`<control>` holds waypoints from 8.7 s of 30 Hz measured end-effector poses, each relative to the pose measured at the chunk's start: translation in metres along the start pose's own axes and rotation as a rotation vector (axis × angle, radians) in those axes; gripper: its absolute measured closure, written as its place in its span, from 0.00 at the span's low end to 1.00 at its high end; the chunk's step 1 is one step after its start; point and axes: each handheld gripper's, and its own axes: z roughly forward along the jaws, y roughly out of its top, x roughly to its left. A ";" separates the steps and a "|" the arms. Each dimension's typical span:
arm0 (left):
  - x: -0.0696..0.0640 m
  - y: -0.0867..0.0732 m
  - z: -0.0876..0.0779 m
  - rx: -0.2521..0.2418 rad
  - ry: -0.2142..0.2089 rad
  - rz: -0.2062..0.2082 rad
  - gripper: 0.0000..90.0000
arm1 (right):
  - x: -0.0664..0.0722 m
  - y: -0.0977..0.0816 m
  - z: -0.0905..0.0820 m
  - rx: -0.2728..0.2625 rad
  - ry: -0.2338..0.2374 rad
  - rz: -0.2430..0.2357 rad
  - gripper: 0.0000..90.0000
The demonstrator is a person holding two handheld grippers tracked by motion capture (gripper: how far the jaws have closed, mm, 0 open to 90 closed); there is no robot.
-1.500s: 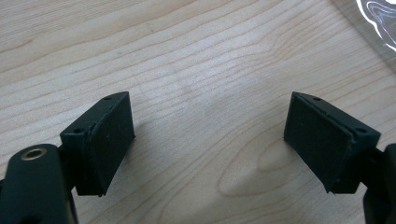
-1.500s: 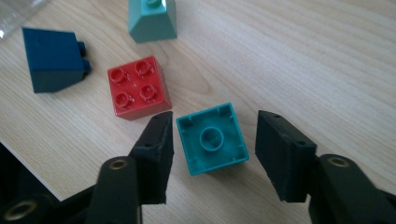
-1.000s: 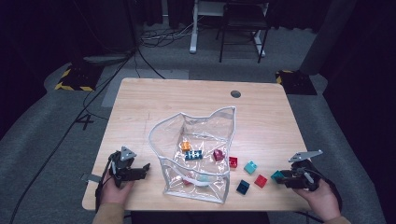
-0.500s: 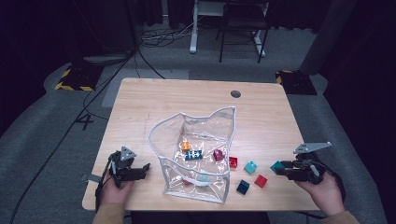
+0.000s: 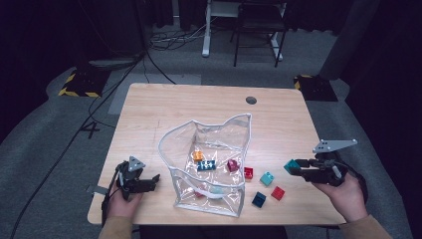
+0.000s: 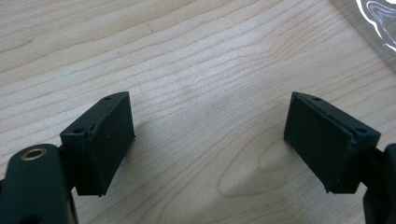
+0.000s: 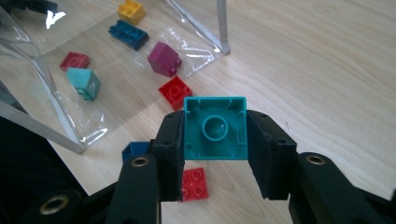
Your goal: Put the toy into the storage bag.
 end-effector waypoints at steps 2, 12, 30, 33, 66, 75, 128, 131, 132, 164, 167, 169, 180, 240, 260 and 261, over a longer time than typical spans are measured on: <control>0.000 0.000 0.000 -0.003 0.001 -0.001 0.18 | 0.001 0.005 -0.002 -0.013 0.006 -0.007 0.66; 0.000 0.000 0.000 0.000 0.000 0.000 0.18 | 0.008 0.030 -0.009 -0.071 0.043 -0.031 0.66; 0.000 0.000 0.000 -0.001 0.000 -0.001 0.18 | 0.026 0.072 -0.015 -0.166 0.106 -0.085 0.66; 0.000 0.000 0.000 -0.001 0.000 -0.001 0.18 | 0.030 0.081 -0.015 -0.172 0.109 -0.103 0.66; 0.000 0.000 0.000 0.000 0.000 0.000 0.18 | 0.077 0.151 0.013 -0.169 0.186 -0.231 0.66; 0.000 0.000 0.000 0.000 -0.001 0.000 0.18 | 0.087 0.163 0.032 -0.140 0.222 -0.237 0.66; 0.000 0.000 0.000 -0.003 0.000 0.002 0.18 | 0.119 0.152 0.072 -0.001 0.251 -0.293 0.46; 0.000 0.000 0.000 -0.003 0.000 0.002 0.18 | 0.113 0.151 0.062 -0.021 0.240 -0.285 0.46; 0.000 0.000 0.000 -0.003 0.000 0.002 0.18 | 0.110 0.151 0.058 -0.029 0.233 -0.280 0.46; 0.000 0.000 0.000 -0.004 0.001 0.002 0.18 | 0.026 0.114 -0.016 -0.138 0.048 -0.103 0.46; 0.000 0.000 0.000 -0.003 0.000 0.002 0.18 | 0.019 0.109 -0.018 -0.137 0.029 -0.086 0.46; 0.000 0.000 0.000 -0.004 0.001 0.002 0.18 | 0.014 0.105 -0.020 -0.139 0.017 -0.076 0.46; 0.000 0.000 0.000 -0.003 0.001 0.003 0.18 | -0.006 0.080 -0.023 -0.139 -0.009 -0.012 0.45; 0.000 0.000 0.000 -0.003 0.000 0.002 0.18 | 0.008 -0.017 0.111 0.189 -0.046 -0.034 0.66; 0.000 0.000 0.000 -0.003 0.000 0.002 0.18 | 0.016 0.011 0.068 0.069 0.000 -0.032 0.66; 0.000 0.000 0.000 -0.003 0.000 0.002 0.18 | 0.016 0.012 0.066 0.065 0.002 -0.031 0.66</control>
